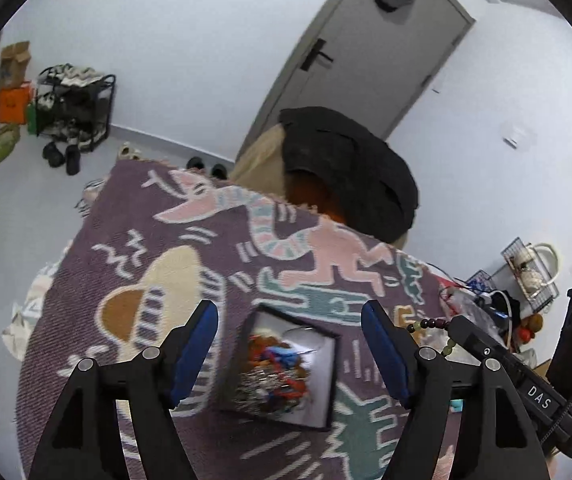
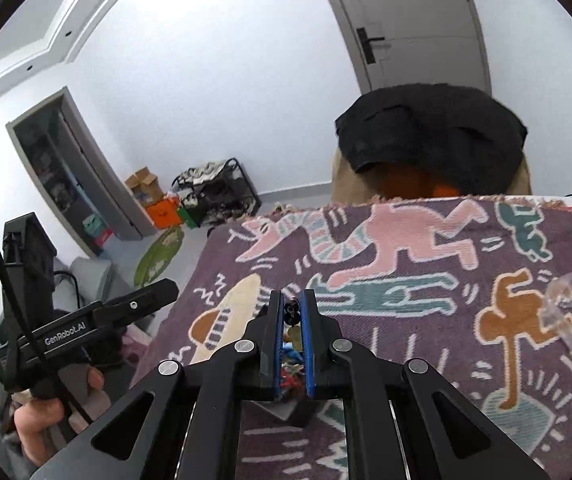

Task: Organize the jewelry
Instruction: 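Lower both held pieces into the black box and open both grippers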

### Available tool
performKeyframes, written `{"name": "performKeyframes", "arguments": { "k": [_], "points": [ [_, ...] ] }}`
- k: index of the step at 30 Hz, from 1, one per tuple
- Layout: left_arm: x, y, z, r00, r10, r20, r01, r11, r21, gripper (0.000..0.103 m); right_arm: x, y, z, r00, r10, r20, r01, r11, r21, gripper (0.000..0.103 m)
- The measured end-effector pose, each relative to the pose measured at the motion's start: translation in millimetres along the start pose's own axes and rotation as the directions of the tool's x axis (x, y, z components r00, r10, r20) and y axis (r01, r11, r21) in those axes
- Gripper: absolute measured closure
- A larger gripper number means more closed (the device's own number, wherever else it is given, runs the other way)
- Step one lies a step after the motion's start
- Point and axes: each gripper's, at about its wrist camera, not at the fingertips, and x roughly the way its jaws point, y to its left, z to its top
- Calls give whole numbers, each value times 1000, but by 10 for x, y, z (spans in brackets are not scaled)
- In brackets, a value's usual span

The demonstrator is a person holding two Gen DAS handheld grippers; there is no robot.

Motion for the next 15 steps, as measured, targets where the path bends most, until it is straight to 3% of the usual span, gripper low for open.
{"name": "performKeyframes", "arguments": {
  "k": [15],
  "points": [
    [-214,573,-117,996,83,27,-81,996,-42,28,464,399,-122,996,30,-85,-35,998,-56,93]
  ]
}}
